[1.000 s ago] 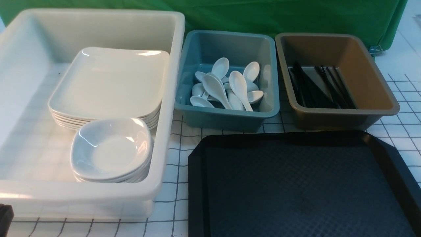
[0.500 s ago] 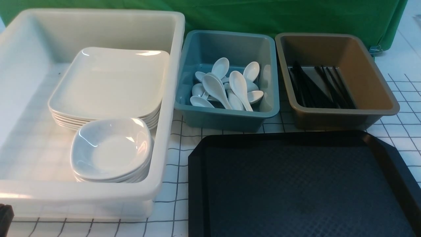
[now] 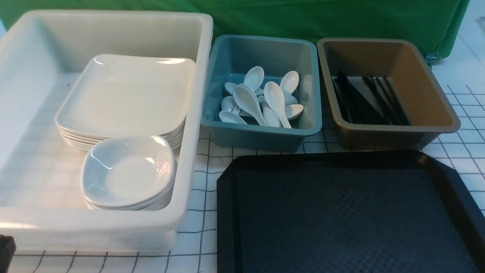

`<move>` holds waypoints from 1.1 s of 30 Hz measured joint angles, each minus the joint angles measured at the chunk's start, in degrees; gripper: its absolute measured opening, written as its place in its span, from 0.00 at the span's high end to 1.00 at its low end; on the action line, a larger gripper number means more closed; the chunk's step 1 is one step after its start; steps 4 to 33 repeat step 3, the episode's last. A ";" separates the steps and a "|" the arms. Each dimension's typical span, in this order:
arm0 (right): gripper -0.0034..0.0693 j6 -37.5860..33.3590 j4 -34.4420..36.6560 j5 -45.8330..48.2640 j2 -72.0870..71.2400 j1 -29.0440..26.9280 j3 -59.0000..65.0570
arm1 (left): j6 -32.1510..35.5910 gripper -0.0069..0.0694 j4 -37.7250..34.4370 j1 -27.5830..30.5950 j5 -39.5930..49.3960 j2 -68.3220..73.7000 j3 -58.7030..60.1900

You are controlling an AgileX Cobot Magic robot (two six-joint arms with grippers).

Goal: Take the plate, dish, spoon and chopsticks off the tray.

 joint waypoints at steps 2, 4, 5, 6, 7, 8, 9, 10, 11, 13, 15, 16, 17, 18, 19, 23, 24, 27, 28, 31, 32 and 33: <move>0.62 0.00 0.00 0.00 0.00 0.00 0.00 | 0.00 0.90 0.00 0.00 0.00 0.00 0.00; 0.62 0.00 0.00 0.00 0.00 0.00 0.00 | 0.00 0.90 0.00 0.00 0.00 0.00 0.00; 0.62 0.00 0.00 0.00 0.00 0.00 0.00 | 0.00 0.90 0.00 0.00 0.00 0.00 0.00; 0.62 0.00 0.00 0.00 0.00 0.00 0.00 | 0.00 0.90 0.00 0.00 0.00 0.00 0.00; 0.62 0.00 0.00 0.00 0.00 0.00 0.00 | 0.00 0.90 0.00 0.00 0.00 0.00 0.00; 0.62 0.00 0.00 0.00 0.00 0.00 0.00 | 0.00 0.90 0.00 0.00 0.00 0.00 0.00; 0.62 0.00 0.00 0.00 0.00 0.00 0.00 | 0.00 0.90 0.00 0.00 0.00 0.00 0.00; 0.62 0.00 0.00 0.00 0.00 0.00 0.00 | 0.00 0.90 0.00 0.00 0.00 0.00 0.00; 0.62 0.00 0.00 0.00 0.00 0.00 0.00 | 0.00 0.90 0.00 0.00 0.00 0.00 0.00; 0.62 0.00 0.00 0.00 0.00 0.00 0.00 | 0.00 0.90 0.00 0.00 0.00 0.00 0.00; 0.62 0.00 0.00 0.00 0.00 0.00 0.00 | 0.00 0.90 0.00 0.00 0.00 0.00 0.00; 0.62 0.00 0.00 0.00 0.00 0.00 0.00 | 0.00 0.90 0.00 0.00 0.00 0.00 0.00; 0.62 0.00 0.00 0.00 0.00 0.00 0.00 | 0.00 0.90 0.00 0.00 0.00 0.00 0.00; 0.62 0.00 0.00 0.00 0.00 0.00 0.00 | 0.00 0.90 0.00 0.00 0.00 0.00 0.00; 0.62 0.00 0.00 0.00 0.00 0.00 0.00 | 0.00 0.90 0.00 0.00 0.00 0.00 0.00; 0.62 0.00 0.00 0.00 0.00 0.00 0.00 | 0.00 0.90 0.00 0.00 0.00 0.00 0.00; 0.62 0.00 0.00 0.00 0.00 0.00 0.00 | 0.00 0.90 0.00 0.00 0.00 0.00 0.00; 0.62 0.00 0.00 0.00 0.00 0.00 0.00 | 0.00 0.90 0.00 0.00 0.00 0.00 0.00; 0.62 0.00 0.00 0.00 0.00 0.00 0.00 | 0.00 0.90 0.00 0.00 0.00 0.00 0.00; 0.62 0.00 0.00 0.00 0.00 0.00 0.00 | 0.00 0.90 0.00 0.00 0.00 0.00 0.00; 0.62 0.00 0.00 0.00 0.00 0.00 0.00 | 0.00 0.90 0.00 0.00 0.00 0.00 0.00; 0.62 0.00 0.00 0.00 0.00 0.00 0.00 | 0.00 0.90 0.00 0.00 0.00 0.00 0.00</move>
